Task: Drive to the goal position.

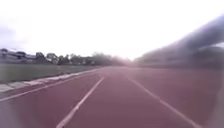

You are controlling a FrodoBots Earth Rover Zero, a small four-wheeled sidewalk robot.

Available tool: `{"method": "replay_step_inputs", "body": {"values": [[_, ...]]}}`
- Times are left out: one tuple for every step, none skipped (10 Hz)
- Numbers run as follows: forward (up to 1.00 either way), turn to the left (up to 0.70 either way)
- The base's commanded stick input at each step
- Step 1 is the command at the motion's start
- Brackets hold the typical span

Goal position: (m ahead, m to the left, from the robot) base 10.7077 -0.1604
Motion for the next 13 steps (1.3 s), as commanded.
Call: {"method": "replay_step_inputs", "body": {"values": [[0.70, 0.00], [0.70, -0.20], [0.70, -0.29], [0.70, -0.24], [0.70, -0.14], [0.70, -0.04], [0.70, 0.00], [0.70, 0.00], [0.70, 0.00], [0.70, 0.00], [0.70, 0.00], [0.70, 0.00], [0.70, 0.00]]}}
